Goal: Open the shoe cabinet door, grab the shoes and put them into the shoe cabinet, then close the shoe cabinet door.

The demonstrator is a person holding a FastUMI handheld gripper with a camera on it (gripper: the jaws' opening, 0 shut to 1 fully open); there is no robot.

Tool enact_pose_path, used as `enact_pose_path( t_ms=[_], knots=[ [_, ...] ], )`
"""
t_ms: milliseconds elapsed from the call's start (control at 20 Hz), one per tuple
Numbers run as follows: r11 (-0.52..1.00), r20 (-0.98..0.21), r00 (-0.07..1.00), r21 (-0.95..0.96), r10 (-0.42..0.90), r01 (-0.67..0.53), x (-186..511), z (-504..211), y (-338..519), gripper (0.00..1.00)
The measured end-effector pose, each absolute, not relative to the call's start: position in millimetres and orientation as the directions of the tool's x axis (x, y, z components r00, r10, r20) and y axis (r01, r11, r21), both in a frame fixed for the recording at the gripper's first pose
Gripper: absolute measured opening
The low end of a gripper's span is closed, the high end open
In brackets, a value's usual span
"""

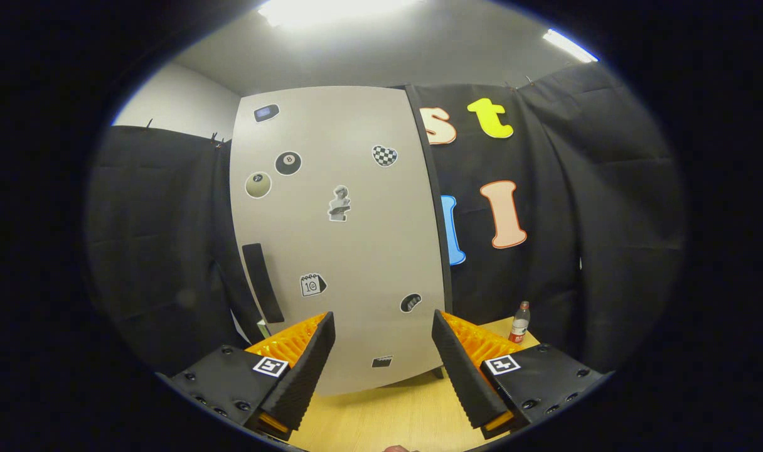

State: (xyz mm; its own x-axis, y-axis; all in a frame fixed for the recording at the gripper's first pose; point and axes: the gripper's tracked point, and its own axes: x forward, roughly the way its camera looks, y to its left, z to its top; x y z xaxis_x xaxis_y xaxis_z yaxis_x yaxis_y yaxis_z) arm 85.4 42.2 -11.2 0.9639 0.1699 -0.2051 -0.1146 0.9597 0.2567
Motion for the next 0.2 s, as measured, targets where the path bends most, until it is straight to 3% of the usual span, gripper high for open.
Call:
enact_pose_path(
  t_ms=[200],
  knots=[
    [0.971, -0.216, 0.966, 0.218, 0.144, -0.096, 82.2, -15.5, 46.6, 0.98]
  ],
)
